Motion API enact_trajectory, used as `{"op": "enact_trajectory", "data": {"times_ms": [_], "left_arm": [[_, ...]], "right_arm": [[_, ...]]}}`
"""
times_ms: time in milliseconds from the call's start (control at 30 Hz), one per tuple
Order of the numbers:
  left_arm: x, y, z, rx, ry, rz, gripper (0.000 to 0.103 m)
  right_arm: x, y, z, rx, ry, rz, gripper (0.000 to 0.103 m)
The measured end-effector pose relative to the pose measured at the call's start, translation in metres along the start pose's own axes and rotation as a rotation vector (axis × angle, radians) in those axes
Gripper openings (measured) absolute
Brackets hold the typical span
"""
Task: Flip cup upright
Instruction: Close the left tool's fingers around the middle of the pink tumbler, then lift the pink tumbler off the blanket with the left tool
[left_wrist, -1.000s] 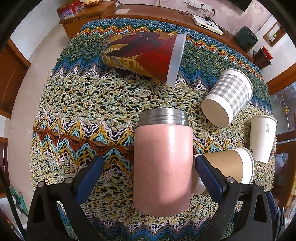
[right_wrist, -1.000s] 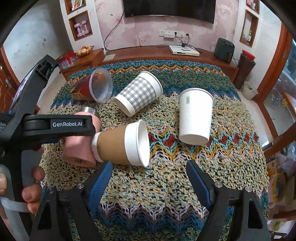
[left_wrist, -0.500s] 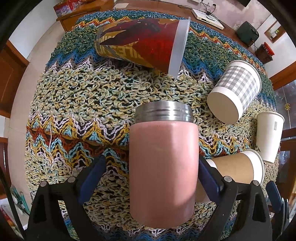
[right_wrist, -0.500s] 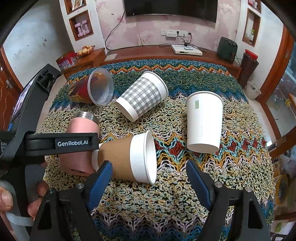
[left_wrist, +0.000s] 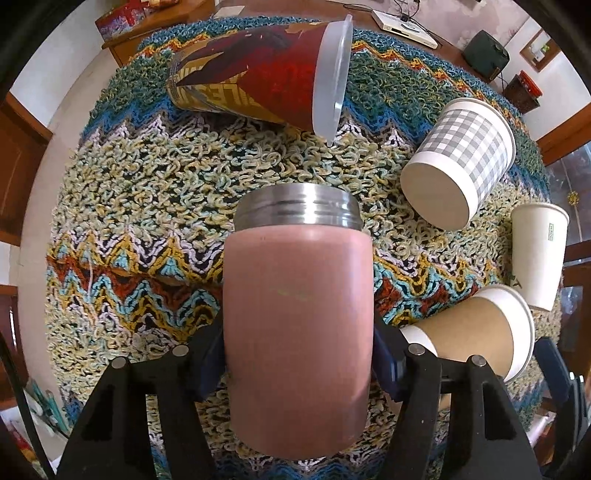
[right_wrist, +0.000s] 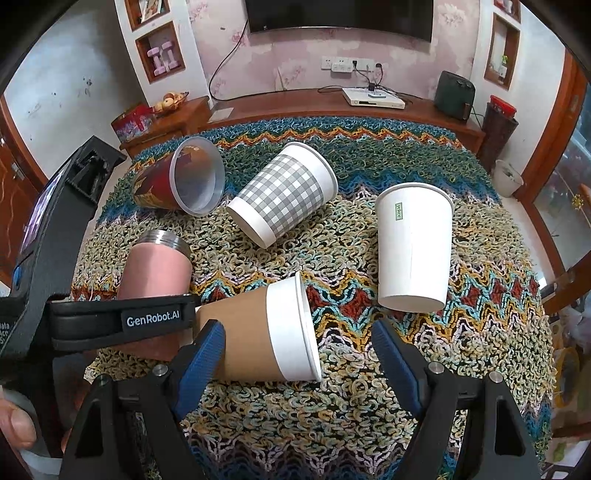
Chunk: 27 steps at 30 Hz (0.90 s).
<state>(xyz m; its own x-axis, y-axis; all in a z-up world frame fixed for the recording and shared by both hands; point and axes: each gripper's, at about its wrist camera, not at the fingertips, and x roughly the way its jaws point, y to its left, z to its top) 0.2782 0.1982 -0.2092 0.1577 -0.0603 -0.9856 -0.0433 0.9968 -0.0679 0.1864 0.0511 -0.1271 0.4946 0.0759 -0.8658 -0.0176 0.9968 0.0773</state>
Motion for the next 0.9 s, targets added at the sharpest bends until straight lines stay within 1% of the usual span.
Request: {"op": "enact_trajectory", "data": {"times_ms": [100,467,567,667,767,833,900], "left_arm": [[-0.007,-0.002,-0.009,0.005,-0.005,0.021,0.069],[-0.05,0.004,-0.043,-0.012,-0.03,0.003,0.069],[-0.065,0.009,-0.06,-0.013,-0.042,0.002,0.07],[-0.079,0.014,-0.072,-0.018,-0.049,-0.001,0.069],[-0.094,0.017,-0.094,-0.018,-0.068,0.009,0.069],[-0.094,0.02,-0.093,-0.019,-0.073,0.017,0.069],[-0.099,0.022,-0.103,-0.023,-0.07,0.018,0.069]], "right_arm": [[-0.003,-0.001,-0.001,0.001,-0.005,-0.002,0.082],[-0.032,-0.002,-0.009,0.0,-0.041,0.004,0.082],[-0.043,-0.001,-0.014,-0.007,-0.06,0.004,0.082],[-0.055,-0.001,-0.02,-0.017,-0.074,0.004,0.082],[-0.067,-0.002,-0.028,-0.027,-0.082,0.008,0.082],[-0.075,-0.004,-0.035,-0.032,-0.088,0.01,0.082],[-0.084,-0.007,-0.043,-0.039,-0.09,0.016,0.082]]}}
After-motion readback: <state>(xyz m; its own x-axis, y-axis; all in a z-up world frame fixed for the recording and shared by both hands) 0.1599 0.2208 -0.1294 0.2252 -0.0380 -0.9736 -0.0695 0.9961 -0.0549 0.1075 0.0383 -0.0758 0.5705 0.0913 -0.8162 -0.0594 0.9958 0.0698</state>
